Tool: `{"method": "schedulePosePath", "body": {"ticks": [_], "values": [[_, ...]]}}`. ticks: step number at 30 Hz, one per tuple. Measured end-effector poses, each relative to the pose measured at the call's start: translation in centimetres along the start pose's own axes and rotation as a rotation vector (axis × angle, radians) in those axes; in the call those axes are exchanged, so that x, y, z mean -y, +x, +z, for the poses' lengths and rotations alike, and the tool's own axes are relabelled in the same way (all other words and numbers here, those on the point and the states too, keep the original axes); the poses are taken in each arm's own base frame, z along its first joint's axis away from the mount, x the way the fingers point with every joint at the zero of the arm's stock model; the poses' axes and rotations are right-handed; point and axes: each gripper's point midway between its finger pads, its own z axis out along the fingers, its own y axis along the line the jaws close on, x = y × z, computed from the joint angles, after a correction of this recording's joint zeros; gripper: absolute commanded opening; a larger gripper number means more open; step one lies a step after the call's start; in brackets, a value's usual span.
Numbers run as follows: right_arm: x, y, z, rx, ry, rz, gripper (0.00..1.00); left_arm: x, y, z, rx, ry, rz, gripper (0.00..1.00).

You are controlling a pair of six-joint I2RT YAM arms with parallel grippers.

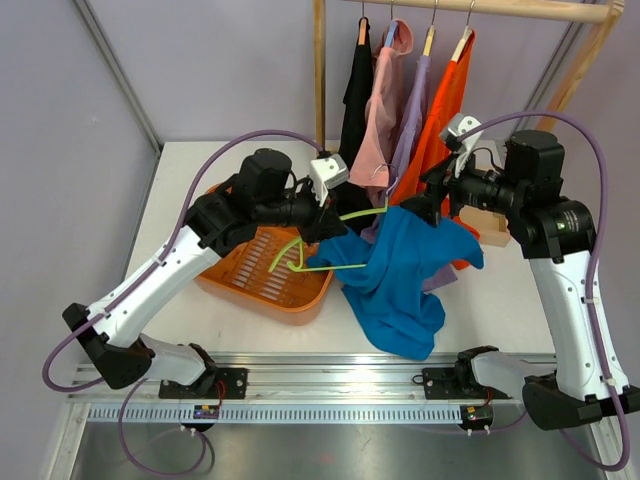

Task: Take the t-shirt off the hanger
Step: Remove the tshirt from the hanger

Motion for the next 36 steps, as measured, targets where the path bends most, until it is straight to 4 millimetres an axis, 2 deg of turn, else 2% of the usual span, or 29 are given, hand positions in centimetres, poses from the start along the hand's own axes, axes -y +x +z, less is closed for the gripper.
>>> {"method": "schedulePosePath", "body": {"ticks": [4, 9, 11, 14, 19, 23, 26, 30, 31, 32, 36], "values": [[0.1, -1.2, -1.2, 0.029, 0.045, 0.001, 0.74, 0.0, 0.4, 0.5, 0.002, -0.006, -0.084, 0.00], [-2.1, -1.4, -2.8, 0.031, 0.017, 0.075, 0.69, 0.1, -0.8, 0.9, 0.042, -0.017, -0.194, 0.00], [-3.0, -0.5, -3.2, 0.007, 0.006, 0.144, 0.69, -0.1, -1.4, 1.2, 0.060, -0.024, -0.239, 0.00], [-3.2, 2.0, -3.4, -0.054, 0.051, 0.257, 0.74, -0.4, -2.0, 1.8, 0.082, -0.034, -0.299, 0.00], [-1.2, 5.4, -3.2, -0.122, 0.213, 0.397, 0.71, -0.3, -2.5, 2.7, 0.099, -0.027, -0.356, 0.00], [0.3, 6.2, -2.8, -0.123, 0.294, 0.454, 0.67, 0.1, -2.9, 2.9, 0.110, -0.015, -0.368, 0.00], [1.4, 6.0, -2.3, -0.107, 0.335, 0.478, 0.60, 0.2, -3.1, 2.9, 0.119, -0.012, -0.368, 0.00], [2.4, 5.8, -1.4, -0.092, 0.349, 0.504, 0.27, 0.2, -3.2, 3.0, 0.122, -0.011, -0.370, 0.00], [2.6, 5.8, -1.1, -0.091, 0.349, 0.513, 0.09, 0.2, -3.2, 3.0, 0.122, -0.011, -0.371, 0.00], [2.8, 5.8, -0.9, -0.092, 0.349, 0.520, 0.00, 0.1, -3.2, 3.0, 0.122, -0.014, -0.371, 0.00], [3.1, 6.0, -0.6, -0.096, 0.355, 0.538, 0.00, -0.2, -2.8, 3.0, 0.124, -0.031, -0.366, 0.00]]}}
